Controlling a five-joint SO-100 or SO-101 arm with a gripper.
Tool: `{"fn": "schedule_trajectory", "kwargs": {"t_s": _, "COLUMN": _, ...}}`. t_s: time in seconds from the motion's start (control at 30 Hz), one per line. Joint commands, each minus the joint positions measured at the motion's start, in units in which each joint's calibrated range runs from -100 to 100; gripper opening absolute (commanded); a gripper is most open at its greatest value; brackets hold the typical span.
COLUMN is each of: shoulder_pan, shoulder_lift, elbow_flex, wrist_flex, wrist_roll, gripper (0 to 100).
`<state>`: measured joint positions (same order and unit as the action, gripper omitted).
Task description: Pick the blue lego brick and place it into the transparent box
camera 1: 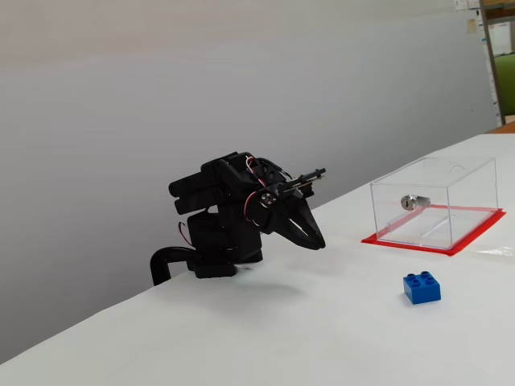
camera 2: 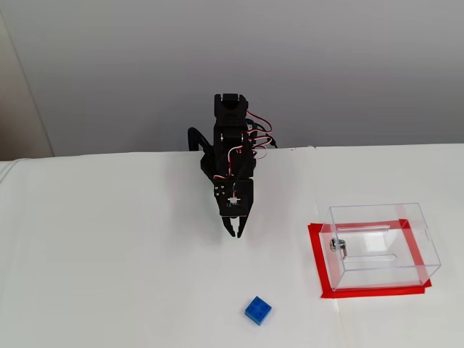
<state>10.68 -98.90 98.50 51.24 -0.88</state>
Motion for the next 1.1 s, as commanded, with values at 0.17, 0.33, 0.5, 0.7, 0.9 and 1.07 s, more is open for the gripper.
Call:
{"fn": "schedule_trajectory", "kwargs": {"t_s": 0.17, "shoulder_pan": 0.2, "shoulder_lift": -0.8, "elbow_flex": 0.8, "wrist_flex": 0.0, "wrist_roll": 0.3, "gripper": 2}}
{"fn": "schedule_trajectory", "kwargs": {"t_s": 0.33, "shoulder_pan": 0.2, "shoulder_lift": -0.8, "elbow_flex": 0.8, "wrist_flex": 0.0, "wrist_roll": 0.3, "gripper": 2}}
{"fn": "schedule_trajectory", "kwargs": {"t_s": 0.5, "shoulder_pan": 0.1, "shoulder_lift": -0.8, "elbow_flex": 0.7, "wrist_flex": 0.0, "wrist_roll": 0.3, "gripper": 2}}
{"fn": "schedule_trajectory", "kwargs": {"t_s": 0.7, "shoulder_pan": 0.1, "shoulder_lift": -0.8, "elbow_flex": 0.6, "wrist_flex": 0.1, "wrist_roll": 0.3, "gripper": 2}}
{"fn": "schedule_trajectory", "kwargs": {"t_s": 0.9, "shoulder_pan": 0.1, "shoulder_lift": -0.8, "elbow_flex": 0.5, "wrist_flex": 0.1, "wrist_roll": 0.2, "gripper": 2}}
{"fn": "schedule_trajectory", "kwargs": {"t_s": 1.07, "shoulder_pan": -0.1, "shoulder_lift": -0.8, "elbow_flex": 0.4, "wrist_flex": 0.1, "wrist_roll": 0.0, "gripper": 2}}
